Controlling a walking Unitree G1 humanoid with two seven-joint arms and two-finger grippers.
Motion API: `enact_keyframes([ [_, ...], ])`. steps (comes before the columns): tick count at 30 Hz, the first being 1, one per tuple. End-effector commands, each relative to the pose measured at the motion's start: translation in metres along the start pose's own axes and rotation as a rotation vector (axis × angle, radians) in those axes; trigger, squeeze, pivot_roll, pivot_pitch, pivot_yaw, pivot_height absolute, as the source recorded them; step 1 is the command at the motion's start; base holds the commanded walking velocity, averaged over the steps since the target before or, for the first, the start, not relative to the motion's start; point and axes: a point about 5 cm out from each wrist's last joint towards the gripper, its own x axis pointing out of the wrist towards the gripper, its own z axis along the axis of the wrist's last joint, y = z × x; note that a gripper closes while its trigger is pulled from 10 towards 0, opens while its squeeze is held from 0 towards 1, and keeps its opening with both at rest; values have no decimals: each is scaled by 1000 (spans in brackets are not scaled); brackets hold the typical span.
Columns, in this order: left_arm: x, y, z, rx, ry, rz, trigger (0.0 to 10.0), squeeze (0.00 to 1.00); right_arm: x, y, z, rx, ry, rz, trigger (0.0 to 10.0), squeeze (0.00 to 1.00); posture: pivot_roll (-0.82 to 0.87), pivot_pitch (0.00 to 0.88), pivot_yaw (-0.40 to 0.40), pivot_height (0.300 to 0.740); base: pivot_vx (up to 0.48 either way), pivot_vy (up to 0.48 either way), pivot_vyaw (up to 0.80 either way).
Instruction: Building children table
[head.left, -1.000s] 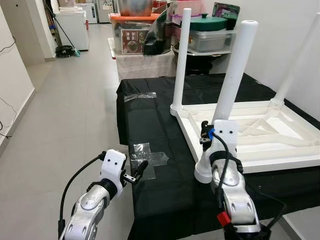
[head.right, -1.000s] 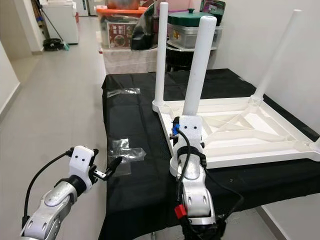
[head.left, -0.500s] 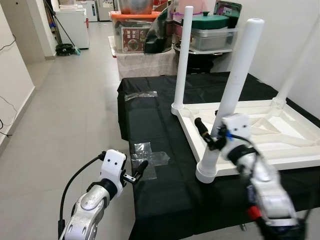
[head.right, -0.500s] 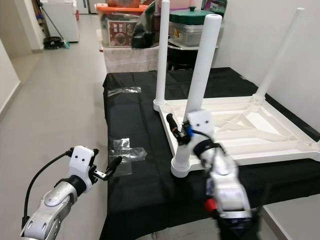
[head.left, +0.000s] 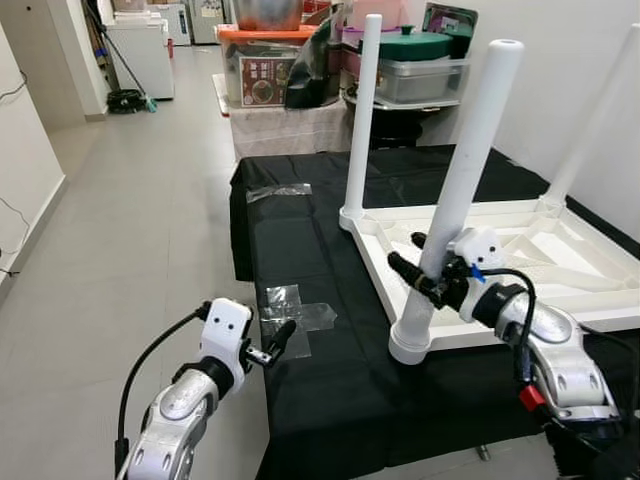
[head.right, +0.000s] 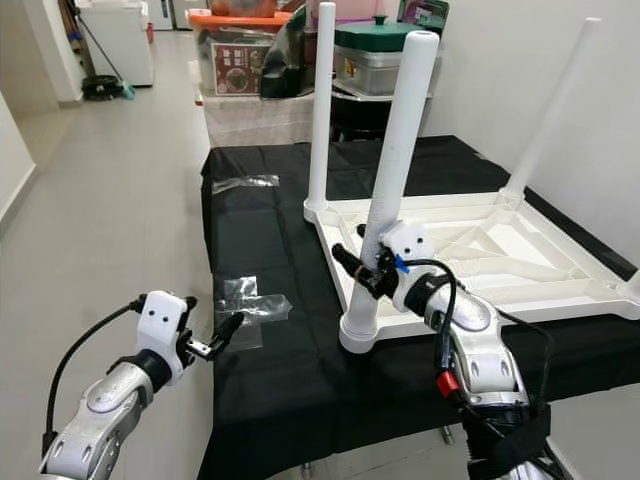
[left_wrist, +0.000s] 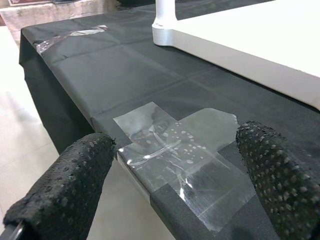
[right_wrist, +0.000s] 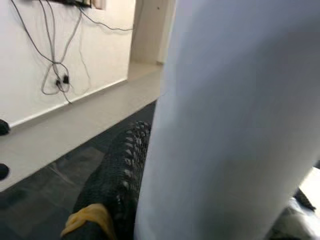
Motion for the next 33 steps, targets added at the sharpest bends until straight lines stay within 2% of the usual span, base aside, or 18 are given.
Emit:
enact_keyframes([
  [1, -2, 2, -2, 11, 18, 0, 10000, 0, 5, 6, -1, -5, 6, 66, 0, 0, 59, 0, -44, 740, 0, 0, 0],
  [8, -2, 3, -2, 11, 16, 3, 10000, 0, 3, 1, -2, 24, -7, 21, 0, 0, 55, 0, -43, 740, 0, 0, 0],
  [9, -2, 2, -3, 12, 17, 1, 10000, 0, 6, -3, -6, -2, 54, -144, 0, 0, 52, 0, -49, 740, 0, 0, 0],
  [11, -2, 2, -3, 7, 18, 7, 10000, 0, 3, -13, -13, -23, 162, -576, 0, 0, 52, 0, -51, 740, 0, 0, 0],
  [12, -2, 2, -3, 7, 18, 7, 10000, 0, 3, -13, -13, -23, 162, -576, 0, 0, 52, 0, -51, 740, 0, 0, 0],
  [13, -3, 2, -3, 6, 18, 11, 10000, 0, -4, -12, -19, 31, 204, -762, 0, 0, 53, 0, -48, 740, 0, 0, 0],
  [14, -3, 3, -3, 6, 18, 14, 10000, 0, -9, -10, -23, 78, 228, -852, 0, 0, 55, 0, -48, 740, 0, 0, 0],
  [15, -3, 2, -3, 6, 18, 15, 10000, 0, -14, 1, -32, 84, 256, -918, 0, 0, 58, 0, -50, 740, 0, 0, 0],
  [19, -3, 1, -4, 7, 20, 13, 10000, 0, -18, 16, -44, 98, 288, -969, 0, 0, 62, 0, -52, 740, 0, 0, 0],
  [22, -3, 2, -4, 7, 23, 14, 10000, 0, -9, 28, -48, 123, 314, -943, 0, 0, 58, 0, -55, 740, 0, 0, 0],
  [23, -3, 2, -4, 6, 22, 16, 10000, 0, 2, 35, -46, 149, 303, -875, 8706, 0, 57, 0, -56, 740, 0, 0, 0],
  [24, -3, 2, -4, 6, 22, 16, 10000, 0, 2, 35, -46, 149, 303, -875, 8706, 0, 57, 0, -56, 740, 0, 0, 0],
  [25, -3, 2, -4, 5, 22, 16, 10000, 0, 11, 41, -42, 162, 296, -827, 10000, 0, 57, 0, -57, 740, 0, 0, 0],
  [27, -3, 1, -5, 4, 22, 16, 10000, 0, 23, 50, -29, 117, 213, -706, 10000, 0, 57, 0, -57, 740, 0, 0, 0],
  [30, -3, 0, -5, 2, 23, 15, 10000, 0, 22, 50, -22, 127, 143, -673, 10000, 0, 56, 0, -59, 740, 0, 0, 0],
  [31, -3, 0, -6, 1, 23, 15, 10000, 0, 20, 45, -24, 146, 147, -650, 10000, 1000, 55, 0, -60, 740, 0, 0, 0],
  [32, -3, 0, -6, 0, 23, 15, 10000, 0, 16, 35, -24, 142, 156, -665, 10000, 1000, 55, 0, -60, 740, 0, 0, 0],
  [33, -3, 0, -6, 0, 23, 16, 10000, 0, 15, 26, -23, 126, 159, -648, 10000, 710, 55, 0, -60, 740, 0, 0, 0],
])
